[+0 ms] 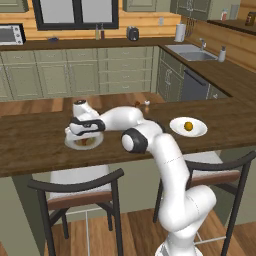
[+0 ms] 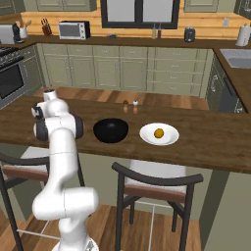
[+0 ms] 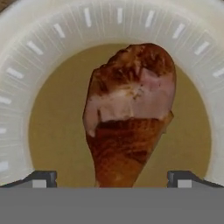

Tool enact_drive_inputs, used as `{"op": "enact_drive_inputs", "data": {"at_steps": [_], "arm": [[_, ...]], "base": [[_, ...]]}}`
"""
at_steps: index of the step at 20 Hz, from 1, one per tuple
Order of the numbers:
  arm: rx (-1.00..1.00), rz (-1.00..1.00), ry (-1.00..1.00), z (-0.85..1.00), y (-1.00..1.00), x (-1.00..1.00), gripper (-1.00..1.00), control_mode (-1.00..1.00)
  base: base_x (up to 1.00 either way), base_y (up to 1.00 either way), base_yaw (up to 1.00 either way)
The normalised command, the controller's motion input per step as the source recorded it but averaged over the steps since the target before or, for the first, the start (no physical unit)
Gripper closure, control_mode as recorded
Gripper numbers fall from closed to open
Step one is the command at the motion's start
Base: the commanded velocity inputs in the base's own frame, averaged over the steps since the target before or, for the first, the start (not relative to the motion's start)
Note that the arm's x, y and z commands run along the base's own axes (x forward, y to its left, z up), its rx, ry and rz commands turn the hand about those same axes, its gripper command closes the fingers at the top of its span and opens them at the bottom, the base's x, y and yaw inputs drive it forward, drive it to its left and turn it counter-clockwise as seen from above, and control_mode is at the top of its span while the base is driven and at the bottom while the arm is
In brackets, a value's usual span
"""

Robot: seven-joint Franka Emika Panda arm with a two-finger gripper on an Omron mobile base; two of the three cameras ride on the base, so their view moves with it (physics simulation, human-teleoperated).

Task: Pick the chicken drumstick and lemon from their plates and place them in the bowl. Then put the bowl in the fridge.

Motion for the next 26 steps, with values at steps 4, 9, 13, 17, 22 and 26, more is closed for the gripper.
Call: {"op": "enact_drive_inputs", "data": {"at_steps": [4,9,13,17,22,26], "arm": [[0.00,0.00,0.00,-0.53,0.00,0.12,1.00,-1.00],[0.00,0.00,0.00,-0.33,-0.02,-0.09,1.00,-1.00],[0.00,-0.02,0.01,-0.13,-0.33,-0.65,1.00,-1.00],[0.01,-0.05,0.02,0.04,-0.51,-0.93,1.00,-1.00],[0.05,-0.01,0.00,0.54,-0.59,-0.75,1.00,-1.00],[0.05,-0.01,0.00,0.83,-0.62,-0.44,1.00,-1.00]], "base": [[0.00,0.00,0.00],[0.00,0.00,0.00],[0.00,0.00,0.00],[0.00,0.00,0.00],[0.00,0.00,0.00],[0.00,0.00,0.00]]}}
